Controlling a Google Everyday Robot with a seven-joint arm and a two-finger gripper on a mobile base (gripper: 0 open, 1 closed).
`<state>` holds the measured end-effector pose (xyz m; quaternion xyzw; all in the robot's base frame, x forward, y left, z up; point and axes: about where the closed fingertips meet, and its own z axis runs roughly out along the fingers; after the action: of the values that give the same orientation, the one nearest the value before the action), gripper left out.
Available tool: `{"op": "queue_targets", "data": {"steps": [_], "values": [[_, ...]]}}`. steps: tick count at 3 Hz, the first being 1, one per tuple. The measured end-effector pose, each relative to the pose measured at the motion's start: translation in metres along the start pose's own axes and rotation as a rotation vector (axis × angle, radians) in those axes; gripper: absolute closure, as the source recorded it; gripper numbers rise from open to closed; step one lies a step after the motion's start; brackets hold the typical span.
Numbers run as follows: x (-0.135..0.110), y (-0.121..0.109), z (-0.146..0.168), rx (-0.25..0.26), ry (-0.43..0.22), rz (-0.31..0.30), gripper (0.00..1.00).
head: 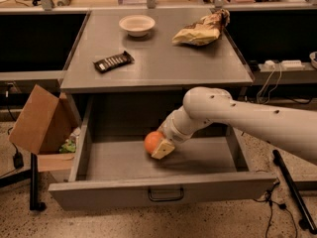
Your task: Place orange into top drawer
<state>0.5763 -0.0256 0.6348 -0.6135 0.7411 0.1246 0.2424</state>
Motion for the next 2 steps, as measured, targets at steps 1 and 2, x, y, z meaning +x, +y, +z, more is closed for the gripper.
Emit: {"op": "queue_targets", "data": {"steps": [1,2], "values": [[0.0071,-0.0148,0.0017,0.021,-0.004,0.032,0.85],[0.0120,-0.0240,0.0017,0.036,-0.013,0.055,0.62]]}}
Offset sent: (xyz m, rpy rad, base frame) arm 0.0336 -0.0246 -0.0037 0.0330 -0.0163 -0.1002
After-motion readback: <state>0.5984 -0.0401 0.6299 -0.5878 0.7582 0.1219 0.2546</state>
